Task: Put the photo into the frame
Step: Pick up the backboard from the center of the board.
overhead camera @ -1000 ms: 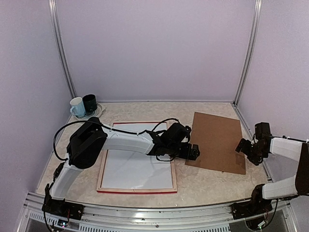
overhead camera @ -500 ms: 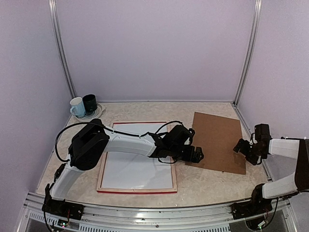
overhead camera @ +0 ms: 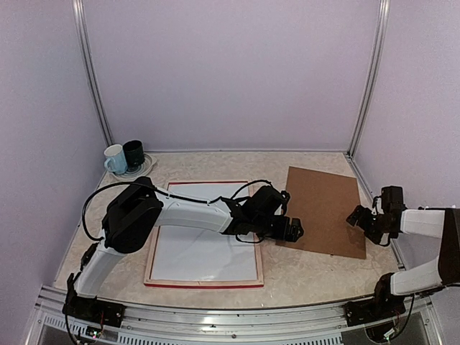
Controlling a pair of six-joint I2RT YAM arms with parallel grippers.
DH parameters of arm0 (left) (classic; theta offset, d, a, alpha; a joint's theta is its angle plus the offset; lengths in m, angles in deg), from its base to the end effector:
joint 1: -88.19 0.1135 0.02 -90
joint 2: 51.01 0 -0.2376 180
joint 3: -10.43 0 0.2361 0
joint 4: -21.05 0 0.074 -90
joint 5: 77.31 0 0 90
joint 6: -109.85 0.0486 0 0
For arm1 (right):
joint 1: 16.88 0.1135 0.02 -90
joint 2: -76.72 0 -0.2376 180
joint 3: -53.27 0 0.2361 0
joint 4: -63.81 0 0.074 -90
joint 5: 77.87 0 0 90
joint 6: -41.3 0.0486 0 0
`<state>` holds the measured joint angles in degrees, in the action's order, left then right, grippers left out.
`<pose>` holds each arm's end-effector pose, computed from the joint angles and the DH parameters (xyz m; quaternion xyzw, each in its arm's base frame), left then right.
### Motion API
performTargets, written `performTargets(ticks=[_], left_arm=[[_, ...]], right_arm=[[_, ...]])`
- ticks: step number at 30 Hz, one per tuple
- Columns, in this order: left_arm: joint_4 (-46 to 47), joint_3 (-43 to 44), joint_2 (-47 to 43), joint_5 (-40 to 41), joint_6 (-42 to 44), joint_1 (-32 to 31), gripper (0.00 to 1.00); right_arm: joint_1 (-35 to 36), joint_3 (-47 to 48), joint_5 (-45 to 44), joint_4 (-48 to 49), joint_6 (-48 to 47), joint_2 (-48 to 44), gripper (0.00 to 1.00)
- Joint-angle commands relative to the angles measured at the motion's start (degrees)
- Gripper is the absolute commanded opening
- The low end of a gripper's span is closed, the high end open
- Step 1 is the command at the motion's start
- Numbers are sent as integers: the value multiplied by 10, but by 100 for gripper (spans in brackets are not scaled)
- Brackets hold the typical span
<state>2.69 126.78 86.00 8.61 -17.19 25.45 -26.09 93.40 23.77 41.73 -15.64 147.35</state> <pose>0.2305 -0.4548 0.1151 0.2156 0.8761 -0.3496 0.2525 0.2173 -0.0253 0.1212 0.3094 0.8906 0.1599 0.2924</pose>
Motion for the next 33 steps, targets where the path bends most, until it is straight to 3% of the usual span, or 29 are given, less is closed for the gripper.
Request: performTargets(ticks=[1, 19, 33], left_arm=[[-1, -11, 31, -23, -8, -9, 99], [4, -17, 28, -28, -13, -12, 99], [13, -31, 19, -31, -17, -12, 99]], right_arm=[[-1, -13, 66, -23, 2, -29, 93], [-1, 34, 203, -62, 20, -171, 92], [-1, 48, 273, -52, 43, -203, 91]])
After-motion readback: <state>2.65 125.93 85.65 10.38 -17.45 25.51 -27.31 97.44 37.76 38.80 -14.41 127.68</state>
